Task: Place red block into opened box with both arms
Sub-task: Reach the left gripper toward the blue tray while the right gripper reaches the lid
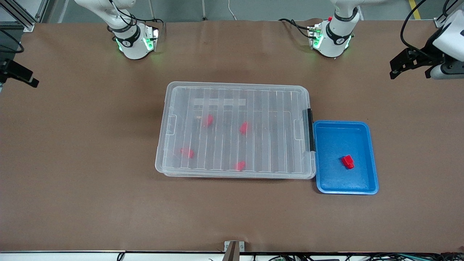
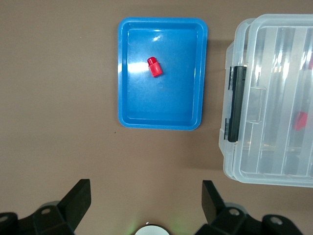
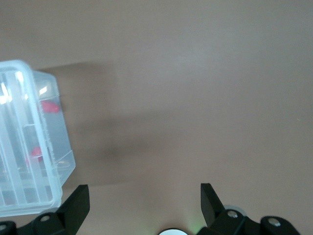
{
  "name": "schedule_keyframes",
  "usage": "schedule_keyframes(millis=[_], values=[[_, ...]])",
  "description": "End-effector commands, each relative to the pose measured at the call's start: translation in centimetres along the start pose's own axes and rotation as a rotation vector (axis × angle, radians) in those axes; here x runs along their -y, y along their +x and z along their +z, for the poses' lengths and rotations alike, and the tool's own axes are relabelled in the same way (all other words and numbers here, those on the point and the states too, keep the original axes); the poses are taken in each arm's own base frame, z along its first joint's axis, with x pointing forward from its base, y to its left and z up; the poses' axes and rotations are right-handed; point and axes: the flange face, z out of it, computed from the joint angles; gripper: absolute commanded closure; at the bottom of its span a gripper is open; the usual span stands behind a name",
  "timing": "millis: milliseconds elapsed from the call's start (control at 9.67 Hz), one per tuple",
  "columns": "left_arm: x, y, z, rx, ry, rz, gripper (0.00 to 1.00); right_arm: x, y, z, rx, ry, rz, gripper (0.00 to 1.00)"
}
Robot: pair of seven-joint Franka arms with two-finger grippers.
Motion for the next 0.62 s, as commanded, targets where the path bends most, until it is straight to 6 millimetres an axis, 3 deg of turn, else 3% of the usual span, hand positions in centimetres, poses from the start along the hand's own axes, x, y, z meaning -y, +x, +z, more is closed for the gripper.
schedule_keyframes(millis=[0,103,310,517], values=[[-0.1,3.6,6.5,0.046,-0.023,0.003,0.0,6.8,2.4,6.4,0.046,-0.001,-0.102,0.0],[-0.2,4.6,9.9,0.024,-0.026,-0.001,0.0,9.5,2.5,9.8,0.038,0.0,-0.122,0.0],[-0.5,6.6,16.2,0.011,-0.034,-0.002,0.0,17.9,1.2,16.4,0.023,-0.004,-0.119,0.0],[-0.7,9.4,22.7,0.036,-0.054,-0.006,0.0,21.5,1.7,22.1,0.02,-0.027,-0.158,0.0]])
